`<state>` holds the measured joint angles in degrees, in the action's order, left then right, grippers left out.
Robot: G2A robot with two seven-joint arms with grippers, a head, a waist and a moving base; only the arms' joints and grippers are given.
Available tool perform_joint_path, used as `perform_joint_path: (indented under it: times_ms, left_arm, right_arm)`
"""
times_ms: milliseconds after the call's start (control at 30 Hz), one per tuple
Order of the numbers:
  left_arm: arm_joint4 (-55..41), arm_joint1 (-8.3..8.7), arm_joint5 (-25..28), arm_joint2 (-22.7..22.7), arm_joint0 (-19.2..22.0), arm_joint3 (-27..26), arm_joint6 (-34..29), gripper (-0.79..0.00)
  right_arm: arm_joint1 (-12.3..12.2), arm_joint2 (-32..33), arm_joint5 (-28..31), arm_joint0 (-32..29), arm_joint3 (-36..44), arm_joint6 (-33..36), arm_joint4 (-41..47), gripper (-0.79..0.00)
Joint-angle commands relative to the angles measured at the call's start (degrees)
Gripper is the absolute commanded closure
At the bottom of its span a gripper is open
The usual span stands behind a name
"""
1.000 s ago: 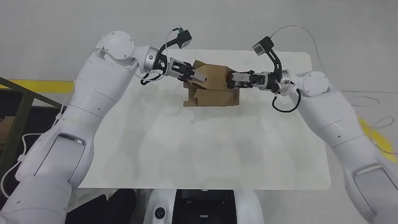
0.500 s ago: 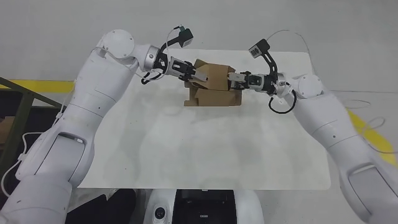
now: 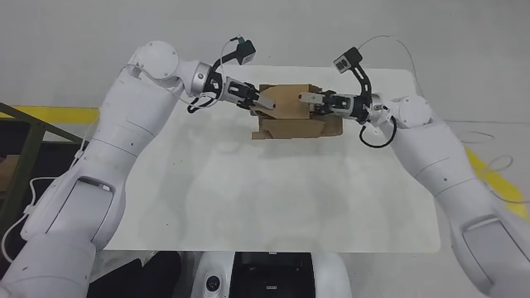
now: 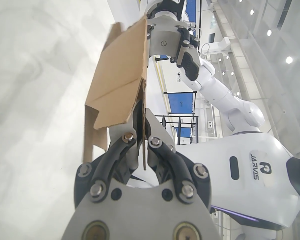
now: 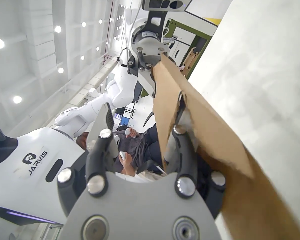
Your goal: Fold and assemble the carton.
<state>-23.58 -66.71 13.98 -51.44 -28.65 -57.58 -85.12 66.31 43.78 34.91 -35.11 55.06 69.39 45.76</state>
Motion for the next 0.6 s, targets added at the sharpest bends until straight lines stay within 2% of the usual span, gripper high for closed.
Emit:
perform_joint_path:
  times_ms: [0, 267, 467, 567]
  left_arm:
    - [0.0, 0.00, -0.1, 0.0, 0.0, 0.0, 0.0, 0.000]
    - [0.2, -0.09, -0.3, 0.3, 0.1, -0.3, 0.0, 0.000]
    - [0.1, -0.21, -0.2, 0.5, 0.2, -0.3, -0.1, 0.000]
    - [0.1, -0.24, -0.1, 0.5, 0.3, -0.2, -0.1, 0.000]
  right_arm:
    - [0.0, 0.2, -0.1, 0.0, 0.1, 0.1, -0.4, -0.403]
    - [0.5, -0.4, -0.4, 0.6, -0.3, 0.4, -2.1, -0.379]
    - [0.9, -0.8, -0.4, 1.0, -1.5, 0.4, -2.3, -0.299]
    - [1.1, -0.9, -0.4, 1.2, -2.0, 0.4, -2.8, -0.231]
